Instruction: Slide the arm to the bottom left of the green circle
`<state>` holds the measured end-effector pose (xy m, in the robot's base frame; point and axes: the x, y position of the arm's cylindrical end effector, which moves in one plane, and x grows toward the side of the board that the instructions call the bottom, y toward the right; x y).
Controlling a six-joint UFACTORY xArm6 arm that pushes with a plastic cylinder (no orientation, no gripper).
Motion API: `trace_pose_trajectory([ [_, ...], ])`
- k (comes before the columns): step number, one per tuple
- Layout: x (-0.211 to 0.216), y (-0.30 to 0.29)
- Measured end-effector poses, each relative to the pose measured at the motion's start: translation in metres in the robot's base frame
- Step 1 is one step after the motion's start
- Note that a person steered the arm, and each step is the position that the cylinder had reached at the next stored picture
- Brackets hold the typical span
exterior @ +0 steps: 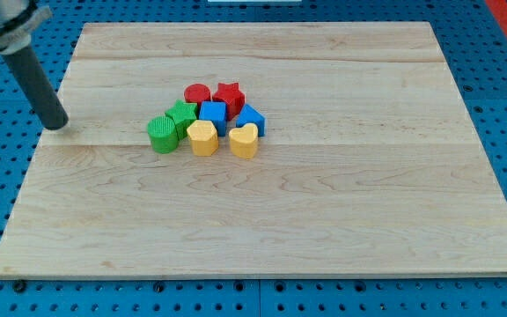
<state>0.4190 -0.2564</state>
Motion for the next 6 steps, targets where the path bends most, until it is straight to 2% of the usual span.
trace_pose_trajectory([
  [1, 0.049, 0.016],
  [2, 0.080, 0.029],
  [3, 0.078, 0.065],
  [4, 0.073, 0.071],
  [6, 0.124, 0.080],
])
